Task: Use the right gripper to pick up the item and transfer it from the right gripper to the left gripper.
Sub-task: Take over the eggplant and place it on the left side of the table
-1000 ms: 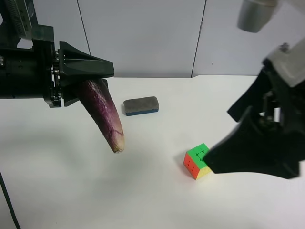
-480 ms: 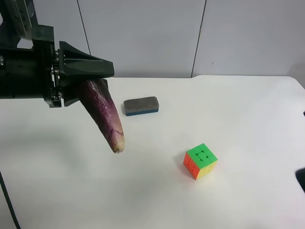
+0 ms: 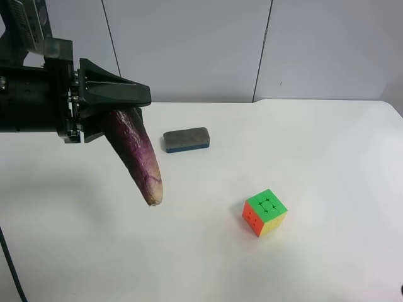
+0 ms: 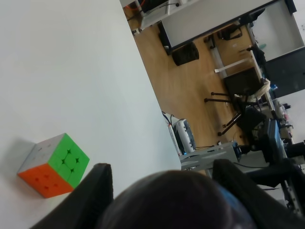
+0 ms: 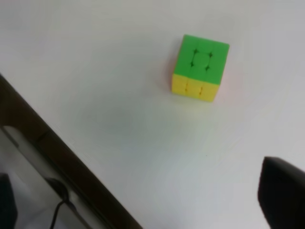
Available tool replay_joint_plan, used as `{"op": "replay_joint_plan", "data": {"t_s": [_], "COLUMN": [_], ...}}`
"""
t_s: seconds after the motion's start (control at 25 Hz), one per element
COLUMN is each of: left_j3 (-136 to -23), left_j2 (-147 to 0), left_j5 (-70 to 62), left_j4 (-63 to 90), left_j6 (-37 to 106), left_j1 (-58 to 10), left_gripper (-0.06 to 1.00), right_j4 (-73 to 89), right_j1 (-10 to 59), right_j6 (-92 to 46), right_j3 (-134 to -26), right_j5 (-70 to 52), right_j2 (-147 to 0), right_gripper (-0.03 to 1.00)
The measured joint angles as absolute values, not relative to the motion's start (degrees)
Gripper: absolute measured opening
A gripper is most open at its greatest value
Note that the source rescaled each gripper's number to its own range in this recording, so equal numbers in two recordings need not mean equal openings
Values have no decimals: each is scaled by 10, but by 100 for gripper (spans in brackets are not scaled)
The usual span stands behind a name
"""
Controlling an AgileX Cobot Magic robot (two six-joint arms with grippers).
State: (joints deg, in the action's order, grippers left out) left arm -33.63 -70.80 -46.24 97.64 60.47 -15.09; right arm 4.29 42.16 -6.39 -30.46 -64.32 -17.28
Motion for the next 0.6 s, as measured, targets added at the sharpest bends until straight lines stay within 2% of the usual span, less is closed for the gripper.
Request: {"op": "replay_joint_plan", "data": {"t_s": [0.6], "left_j3": [-336], "left_j2": [-708], "left_j5": [-461], "left_j4": [977], "left_j6": [605], "left_j1": [-151], "left_gripper": [1], "right_j4": [43], "right_j1": [422], "right_j6": [-64], "right_j3": [-292], "right_j5": [-616], "right_j2": [-167], "right_gripper": [100]}}
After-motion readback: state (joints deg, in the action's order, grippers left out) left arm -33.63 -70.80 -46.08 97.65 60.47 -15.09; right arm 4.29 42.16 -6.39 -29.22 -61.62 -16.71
